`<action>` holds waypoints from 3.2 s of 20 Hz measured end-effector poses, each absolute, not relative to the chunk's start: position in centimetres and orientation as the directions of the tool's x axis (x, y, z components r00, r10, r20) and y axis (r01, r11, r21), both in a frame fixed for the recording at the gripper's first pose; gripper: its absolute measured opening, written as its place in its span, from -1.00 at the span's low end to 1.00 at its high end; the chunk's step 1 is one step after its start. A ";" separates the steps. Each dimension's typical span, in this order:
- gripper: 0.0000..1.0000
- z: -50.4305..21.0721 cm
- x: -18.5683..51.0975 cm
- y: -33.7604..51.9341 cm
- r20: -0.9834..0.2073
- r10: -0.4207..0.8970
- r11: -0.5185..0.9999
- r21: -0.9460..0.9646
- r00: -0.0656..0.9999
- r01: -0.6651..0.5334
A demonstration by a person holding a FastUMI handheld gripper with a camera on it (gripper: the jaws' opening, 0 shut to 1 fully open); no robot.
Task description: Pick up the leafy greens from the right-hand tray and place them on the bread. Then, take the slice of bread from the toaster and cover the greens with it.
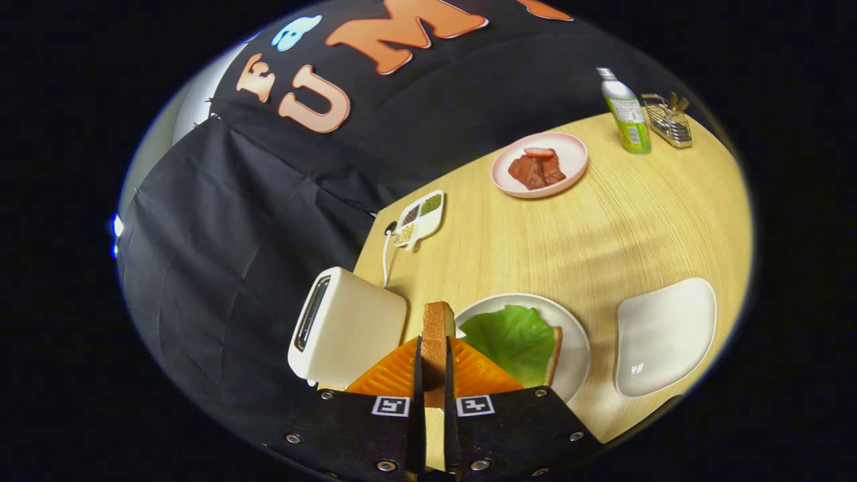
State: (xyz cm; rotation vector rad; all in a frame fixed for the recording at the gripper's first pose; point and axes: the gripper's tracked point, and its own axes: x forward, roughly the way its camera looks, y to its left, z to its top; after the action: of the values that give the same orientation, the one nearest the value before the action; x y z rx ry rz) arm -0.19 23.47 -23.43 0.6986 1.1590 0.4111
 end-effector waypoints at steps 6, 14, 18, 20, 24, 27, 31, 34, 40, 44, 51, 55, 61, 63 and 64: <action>-0.78 -26.2 -1.2 22.5 -0.660 0.666 0.664 0.737 0.348 0.126; -0.64 -29.6 -1.3 20.5 -0.710 0.589 0.731 0.672 0.387 0.121; -0.39 -30.1 -1.2 19.4 -0.735 0.526 0.793 0.606 0.427 0.065; -0.25 -30.3 -1.3 18.6 -0.751 0.491 0.823 0.566 0.441 0.047; 0.12 -27.9 -0.6 18.1 -0.712 0.488 0.825 0.564 0.505 -0.001; 0.33 -25.5 0.5 16.5 -0.683 0.426 0.863 0.504 0.593 -0.040; 0.71 -21.3 1.6 14.6 -0.613 0.347 0.896 0.440 0.709 -0.059; 0.85 -17.6 2.7 13.1 -0.525 0.284 0.924 0.375 0.802 -0.082; 0.90 -10.7 3.7 10.7 -0.297 0.196 0.958 0.261 0.934 -0.118; 0.93 -7.4 3.7 9.6 -0.182 0.124 0.989 0.098 0.975 -0.107; 0.97 -3.0 2.5 7.8 -0.029 -0.003 0.999 -0.041 1.000 0.002; 0.99 -2.8 1.7 6.9 -0.042 -0.036 0.999 -0.028 0.998 0.034; 0.99 -2.7 0.8 5.9 -0.046 -0.030 0.999 -0.027 0.999 0.028; 0.99 -3.1 0.8 6.1 -0.051 -0.016 1.000 -0.020 0.999 0.015; 1.00 -3.2 0.8 6.3 -0.052 -0.009 1.000 -0.019 0.999 0.008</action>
State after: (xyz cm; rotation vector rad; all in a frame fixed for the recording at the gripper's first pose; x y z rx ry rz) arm 0.84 6.26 -3.17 -0.0192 0.0521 -0.0084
